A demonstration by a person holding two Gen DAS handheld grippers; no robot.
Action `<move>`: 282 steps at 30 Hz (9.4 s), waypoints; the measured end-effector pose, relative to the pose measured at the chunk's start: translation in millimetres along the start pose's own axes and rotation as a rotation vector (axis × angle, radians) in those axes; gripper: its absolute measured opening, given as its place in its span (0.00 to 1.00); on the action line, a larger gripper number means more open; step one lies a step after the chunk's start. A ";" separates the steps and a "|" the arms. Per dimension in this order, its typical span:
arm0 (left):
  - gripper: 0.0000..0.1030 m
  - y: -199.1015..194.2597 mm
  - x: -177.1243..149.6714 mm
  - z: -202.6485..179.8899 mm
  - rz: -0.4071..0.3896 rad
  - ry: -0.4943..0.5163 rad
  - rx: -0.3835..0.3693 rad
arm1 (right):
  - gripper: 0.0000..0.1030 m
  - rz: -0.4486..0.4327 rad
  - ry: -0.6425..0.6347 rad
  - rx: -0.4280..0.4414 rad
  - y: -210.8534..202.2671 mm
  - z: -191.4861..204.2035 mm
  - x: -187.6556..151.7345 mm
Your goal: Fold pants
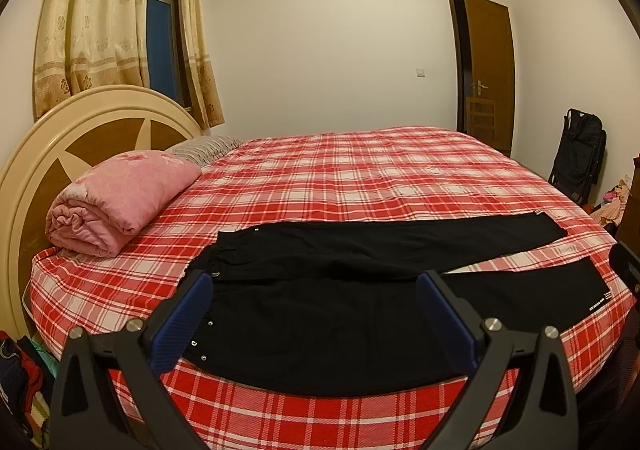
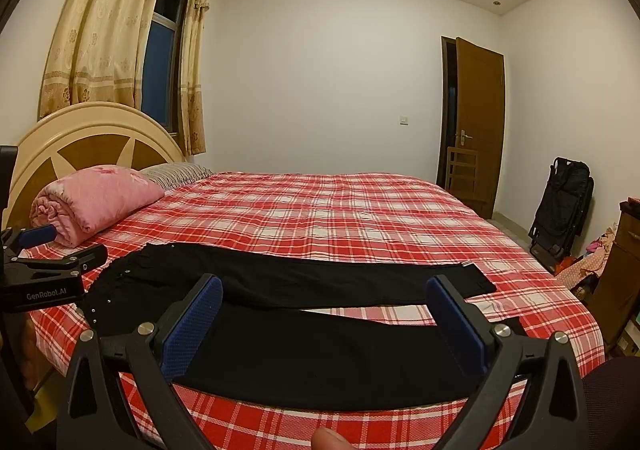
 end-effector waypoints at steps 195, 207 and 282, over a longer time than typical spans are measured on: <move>0.20 188.3 -80.4 213.9 0.076 0.029 -0.505 | 0.02 0.547 -0.391 0.493 249.3 106.1 -117.7; 0.20 162.7 -136.1 216.5 0.170 -0.006 -0.491 | 0.02 0.641 -0.382 0.558 225.7 112.8 -159.6; 0.72 133.9 -116.4 16.6 0.188 0.189 -0.808 | 0.41 0.606 0.444 0.068 281.7 -115.7 -101.5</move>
Point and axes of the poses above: each gripper's, at about its wrist camera, not at the fingertips, and y roughly the way its jaws point, z to its left, x to its top, the point moved 5 cm from there along y, roughly the way its jaws point, and after that the axes turned 13 degrees about -z, right-handed, at the moved point
